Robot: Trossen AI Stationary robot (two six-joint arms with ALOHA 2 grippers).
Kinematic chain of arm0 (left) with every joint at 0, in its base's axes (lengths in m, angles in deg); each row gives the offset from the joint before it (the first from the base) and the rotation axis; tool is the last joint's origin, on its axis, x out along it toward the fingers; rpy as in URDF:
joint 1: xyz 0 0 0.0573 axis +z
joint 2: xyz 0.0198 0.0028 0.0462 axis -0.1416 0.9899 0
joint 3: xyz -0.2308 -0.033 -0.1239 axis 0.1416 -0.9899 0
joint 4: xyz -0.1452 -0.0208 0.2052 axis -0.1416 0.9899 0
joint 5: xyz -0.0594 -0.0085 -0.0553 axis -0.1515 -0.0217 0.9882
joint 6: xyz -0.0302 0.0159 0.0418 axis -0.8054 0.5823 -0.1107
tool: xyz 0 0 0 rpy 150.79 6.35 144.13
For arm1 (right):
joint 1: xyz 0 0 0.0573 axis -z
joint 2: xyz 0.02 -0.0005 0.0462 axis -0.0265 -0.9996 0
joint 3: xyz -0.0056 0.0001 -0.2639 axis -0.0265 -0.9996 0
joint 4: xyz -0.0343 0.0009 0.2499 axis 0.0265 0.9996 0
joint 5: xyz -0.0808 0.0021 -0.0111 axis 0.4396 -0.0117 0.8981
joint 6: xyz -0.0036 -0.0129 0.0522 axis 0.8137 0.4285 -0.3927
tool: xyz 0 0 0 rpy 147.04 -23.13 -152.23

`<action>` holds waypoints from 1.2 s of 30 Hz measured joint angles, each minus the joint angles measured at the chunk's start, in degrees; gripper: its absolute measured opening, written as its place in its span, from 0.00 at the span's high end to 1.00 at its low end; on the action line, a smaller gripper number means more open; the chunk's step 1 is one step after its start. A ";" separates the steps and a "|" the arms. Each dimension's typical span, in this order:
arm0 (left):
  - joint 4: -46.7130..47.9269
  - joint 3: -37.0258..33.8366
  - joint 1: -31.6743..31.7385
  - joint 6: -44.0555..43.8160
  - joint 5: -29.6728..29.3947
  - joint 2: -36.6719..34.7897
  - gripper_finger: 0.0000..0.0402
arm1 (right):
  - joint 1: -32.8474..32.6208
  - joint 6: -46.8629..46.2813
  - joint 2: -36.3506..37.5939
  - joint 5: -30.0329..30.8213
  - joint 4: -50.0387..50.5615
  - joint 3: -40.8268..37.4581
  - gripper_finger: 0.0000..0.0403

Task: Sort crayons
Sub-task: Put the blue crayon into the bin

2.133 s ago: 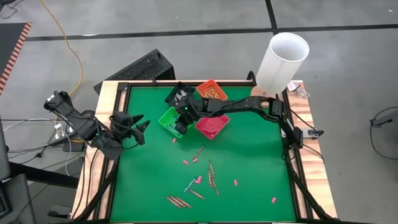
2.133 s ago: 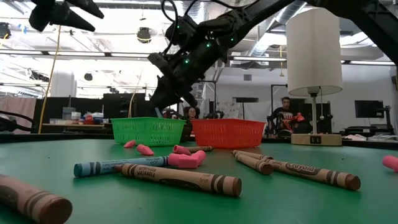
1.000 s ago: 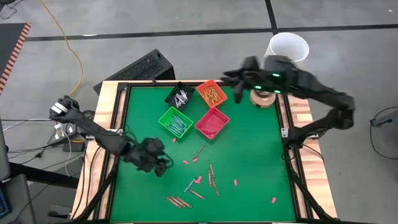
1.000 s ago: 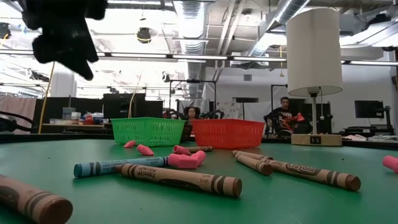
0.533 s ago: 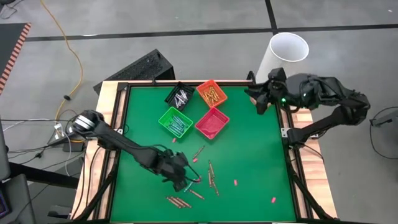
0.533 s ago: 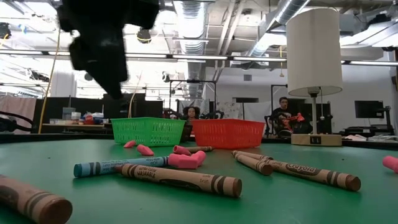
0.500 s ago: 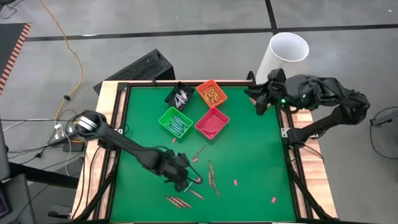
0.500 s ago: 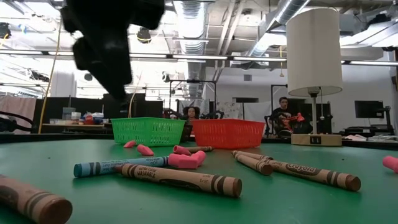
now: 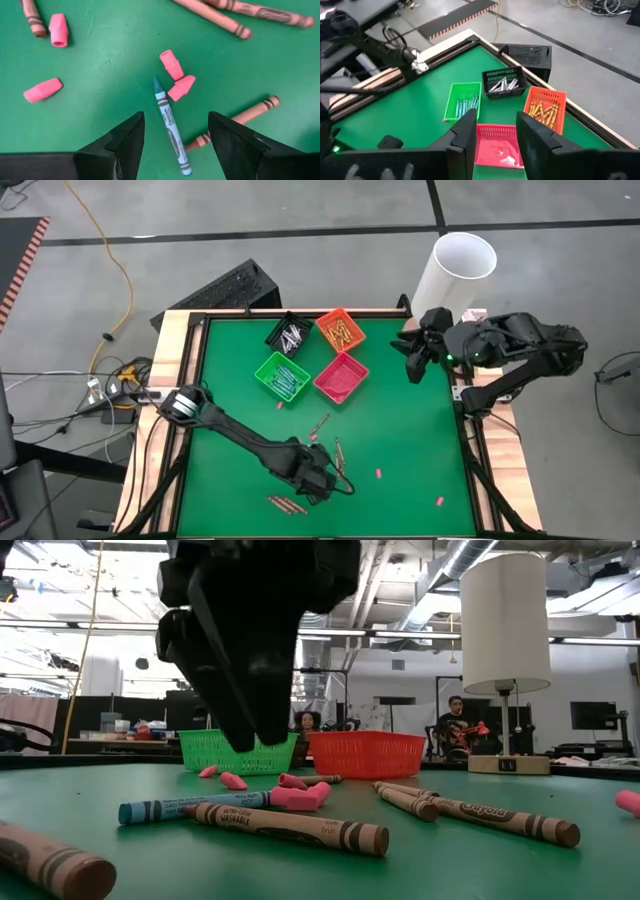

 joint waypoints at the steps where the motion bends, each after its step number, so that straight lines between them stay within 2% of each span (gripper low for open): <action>1: 0.92 0.87 -0.15 -0.55 0.05 0.78 0.48 | -0.20 0.08 0.00 -0.06 0.32 0.00 0.67; 7: 5.50 2.90 -0.85 -4.51 -0.49 4.24 0.48 | -1.98 1.17 0.02 -0.08 0.62 0.00 0.67; 17: 4.99 2.72 -2.29 -9.10 -2.44 5.97 0.50 | -4.72 0.11 0.02 -0.28 0.40 0.00 0.67; 21: 4.71 2.68 -2.75 -9.18 -2.74 6.71 0.59 | -6.29 -0.80 0.02 -0.30 0.35 0.00 0.67; 30: 5.72 2.63 -3.18 -6.44 -3.87 7.48 0.96 | -9.42 -2.03 0.02 -0.28 0.10 0.00 0.67; 36: 6.93 3.78 -3.02 -4.71 -3.93 7.41 0.97 | -11.34 -1.97 0.02 -0.13 0.11 0.01 0.67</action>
